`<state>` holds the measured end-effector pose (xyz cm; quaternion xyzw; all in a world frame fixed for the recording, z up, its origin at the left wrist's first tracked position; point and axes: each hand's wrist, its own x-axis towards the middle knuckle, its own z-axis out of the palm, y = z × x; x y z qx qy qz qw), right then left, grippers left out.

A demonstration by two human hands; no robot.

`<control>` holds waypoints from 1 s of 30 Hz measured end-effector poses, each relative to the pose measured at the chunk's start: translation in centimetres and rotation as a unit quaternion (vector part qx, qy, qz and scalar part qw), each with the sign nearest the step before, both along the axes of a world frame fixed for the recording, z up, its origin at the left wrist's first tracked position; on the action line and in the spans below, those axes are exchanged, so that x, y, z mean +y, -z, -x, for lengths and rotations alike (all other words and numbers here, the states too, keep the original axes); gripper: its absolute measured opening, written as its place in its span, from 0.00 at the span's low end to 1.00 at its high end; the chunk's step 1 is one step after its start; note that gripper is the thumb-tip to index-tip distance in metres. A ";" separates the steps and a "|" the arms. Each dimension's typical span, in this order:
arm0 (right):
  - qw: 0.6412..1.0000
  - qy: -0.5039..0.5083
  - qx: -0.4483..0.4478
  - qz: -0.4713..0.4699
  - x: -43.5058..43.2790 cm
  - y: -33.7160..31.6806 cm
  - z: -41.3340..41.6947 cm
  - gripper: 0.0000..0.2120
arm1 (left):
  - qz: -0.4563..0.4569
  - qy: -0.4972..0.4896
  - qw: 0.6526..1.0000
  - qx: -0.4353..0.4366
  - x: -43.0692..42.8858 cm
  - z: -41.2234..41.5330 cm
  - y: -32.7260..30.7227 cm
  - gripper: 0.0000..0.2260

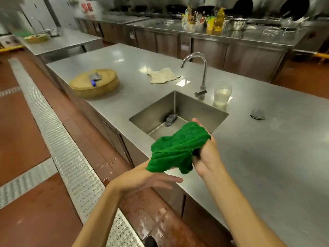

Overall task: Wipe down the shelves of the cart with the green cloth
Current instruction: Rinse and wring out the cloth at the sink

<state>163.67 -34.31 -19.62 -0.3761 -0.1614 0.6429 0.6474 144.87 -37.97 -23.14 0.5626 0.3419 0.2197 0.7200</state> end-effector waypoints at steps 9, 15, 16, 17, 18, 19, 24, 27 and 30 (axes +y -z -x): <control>0.998 0.049 0.008 -0.030 10.2 -2.6 6.8 0.08 | 0.061 0.126 0.975 -0.175 11.9 11.3 -0.4 0.40; 0.980 0.056 -0.170 -0.082 15.2 -4.0 9.0 0.15 | -0.185 -0.025 0.977 0.103 20.2 7.1 -4.0 0.65; 0.984 0.053 -0.151 -0.076 15.9 -3.9 9.7 0.15 | -0.212 -0.020 0.972 0.097 21.2 5.2 -4.1 0.66; 0.988 0.053 -0.130 -0.069 16.7 -3.9 10.0 0.15 | -0.230 -0.032 0.969 0.083 22.1 3.6 -3.8 0.65; 0.990 0.057 -0.118 -0.059 17.5 -4.0 10.0 0.15 | -0.240 -0.061 0.966 0.072 23.0 2.4 -3.3 0.61; 0.990 0.057 -0.117 -0.045 18.3 -4.1 9.7 0.16 | -0.246 -0.099 0.962 0.065 23.9 1.6 -2.7 0.55; 0.841 -0.137 -0.510 -0.118 21.0 -3.9 2.8 0.21 | -0.269 -0.195 0.937 0.112 28.3 -0.1 -0.7 0.20; 0.570 -0.282 -0.772 -0.014 20.7 -3.8 -3.7 0.39 | -0.264 -0.231 0.922 0.162 32.1 -0.3 0.0 0.13; 0.490 -0.257 -0.832 0.033 19.6 -3.2 -6.6 0.50 | -0.178 -0.270 0.931 0.167 35.2 -0.6 0.4 0.15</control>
